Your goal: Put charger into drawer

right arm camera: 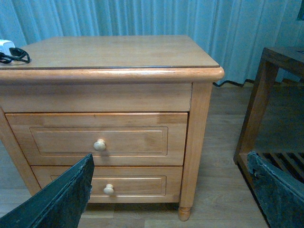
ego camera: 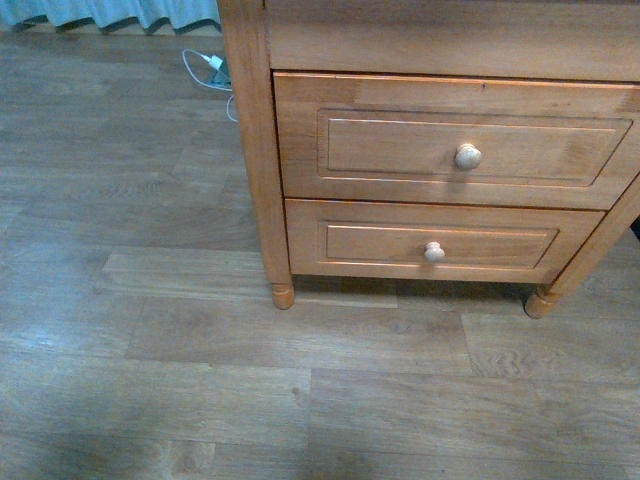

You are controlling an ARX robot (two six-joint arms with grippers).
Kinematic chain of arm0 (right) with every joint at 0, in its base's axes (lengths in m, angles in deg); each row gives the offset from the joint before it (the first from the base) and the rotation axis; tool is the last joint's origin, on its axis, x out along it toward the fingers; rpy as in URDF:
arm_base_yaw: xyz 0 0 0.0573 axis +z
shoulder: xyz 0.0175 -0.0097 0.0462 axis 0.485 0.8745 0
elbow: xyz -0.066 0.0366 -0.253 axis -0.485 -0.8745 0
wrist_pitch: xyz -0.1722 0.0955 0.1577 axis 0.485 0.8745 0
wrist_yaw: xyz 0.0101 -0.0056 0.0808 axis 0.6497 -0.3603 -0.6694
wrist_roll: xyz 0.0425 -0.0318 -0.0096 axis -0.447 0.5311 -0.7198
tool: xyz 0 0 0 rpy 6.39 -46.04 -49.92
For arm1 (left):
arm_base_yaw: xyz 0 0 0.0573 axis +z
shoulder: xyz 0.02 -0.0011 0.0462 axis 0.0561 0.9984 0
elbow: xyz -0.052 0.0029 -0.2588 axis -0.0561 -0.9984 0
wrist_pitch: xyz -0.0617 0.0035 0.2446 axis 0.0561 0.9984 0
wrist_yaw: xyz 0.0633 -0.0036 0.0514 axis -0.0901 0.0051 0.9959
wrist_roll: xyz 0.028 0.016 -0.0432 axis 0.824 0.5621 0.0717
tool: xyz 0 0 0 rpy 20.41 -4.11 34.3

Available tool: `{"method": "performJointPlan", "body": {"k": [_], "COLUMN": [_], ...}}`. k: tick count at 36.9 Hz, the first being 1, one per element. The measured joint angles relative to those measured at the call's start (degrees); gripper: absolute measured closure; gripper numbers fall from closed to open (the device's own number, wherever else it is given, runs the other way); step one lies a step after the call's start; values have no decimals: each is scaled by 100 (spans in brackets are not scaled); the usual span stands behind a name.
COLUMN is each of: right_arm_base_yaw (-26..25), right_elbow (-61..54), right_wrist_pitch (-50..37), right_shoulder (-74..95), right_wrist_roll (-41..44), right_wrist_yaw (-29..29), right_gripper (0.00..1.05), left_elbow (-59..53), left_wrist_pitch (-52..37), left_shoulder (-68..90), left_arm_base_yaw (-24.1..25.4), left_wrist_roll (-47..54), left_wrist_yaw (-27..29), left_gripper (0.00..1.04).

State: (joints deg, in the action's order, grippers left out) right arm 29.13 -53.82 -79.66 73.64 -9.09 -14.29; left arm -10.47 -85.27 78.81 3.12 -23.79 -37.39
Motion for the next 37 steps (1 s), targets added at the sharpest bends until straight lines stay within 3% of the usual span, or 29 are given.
{"method": "performJointPlan", "body": {"k": [16, 20, 27, 37], "right_arm_base_yaw": [0, -28, 315, 1600], "right_elbow": [0, 317, 769, 2437], "right_wrist_pitch": [2, 614, -387, -2173], "right_shoulder": [0, 901, 3143, 7521], "right_wrist_roll": [0, 579, 647, 63], "right_wrist_yaw": [-2, -516, -343, 765], "right_gripper": [9, 9, 9, 9], "left_elbow": [0, 0, 0, 0], "left_wrist_pitch": [0, 0, 0, 0], "left_shoulder": [0, 0, 0, 0], "left_arm_base_yaw": [0, 0, 0, 0], "left_wrist_roll": [0, 0, 0, 0], "left_wrist_yaw": [0, -4, -2, -2], "left_gripper": [6, 6, 6, 6]}}
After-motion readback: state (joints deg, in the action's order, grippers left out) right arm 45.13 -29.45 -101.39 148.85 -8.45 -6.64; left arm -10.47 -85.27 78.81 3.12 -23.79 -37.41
